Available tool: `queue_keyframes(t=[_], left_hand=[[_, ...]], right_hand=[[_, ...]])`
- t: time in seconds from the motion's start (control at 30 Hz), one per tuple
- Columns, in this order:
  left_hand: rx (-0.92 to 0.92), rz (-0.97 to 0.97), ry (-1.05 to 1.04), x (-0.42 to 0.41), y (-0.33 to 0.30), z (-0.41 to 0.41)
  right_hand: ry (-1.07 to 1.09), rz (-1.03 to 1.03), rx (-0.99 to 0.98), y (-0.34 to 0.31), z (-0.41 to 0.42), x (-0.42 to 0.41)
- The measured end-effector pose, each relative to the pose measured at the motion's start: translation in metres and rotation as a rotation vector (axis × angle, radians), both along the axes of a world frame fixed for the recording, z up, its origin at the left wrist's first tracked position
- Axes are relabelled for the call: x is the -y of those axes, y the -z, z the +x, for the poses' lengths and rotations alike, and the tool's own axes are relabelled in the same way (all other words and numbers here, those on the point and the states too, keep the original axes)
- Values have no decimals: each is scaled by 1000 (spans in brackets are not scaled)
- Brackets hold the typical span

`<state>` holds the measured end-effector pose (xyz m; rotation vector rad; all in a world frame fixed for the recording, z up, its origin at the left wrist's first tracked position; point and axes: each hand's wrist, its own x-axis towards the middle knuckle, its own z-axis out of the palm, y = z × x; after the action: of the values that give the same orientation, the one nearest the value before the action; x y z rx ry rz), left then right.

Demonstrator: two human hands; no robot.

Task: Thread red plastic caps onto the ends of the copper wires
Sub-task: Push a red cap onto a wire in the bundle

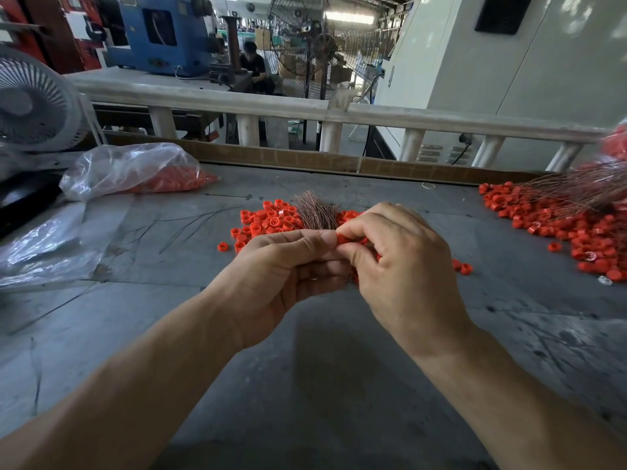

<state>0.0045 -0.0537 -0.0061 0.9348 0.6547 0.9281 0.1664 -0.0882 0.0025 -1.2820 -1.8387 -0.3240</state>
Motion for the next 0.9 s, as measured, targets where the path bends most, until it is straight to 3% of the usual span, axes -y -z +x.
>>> queue_keyframes(t=[0.6,0.9], left_hand=[[67,-52,43,0,1,2],[52,3,43,-2,1,-3]], right_hand=[[33,120,78,8,-2,-2],[-71,145,42,8,6,-11]])
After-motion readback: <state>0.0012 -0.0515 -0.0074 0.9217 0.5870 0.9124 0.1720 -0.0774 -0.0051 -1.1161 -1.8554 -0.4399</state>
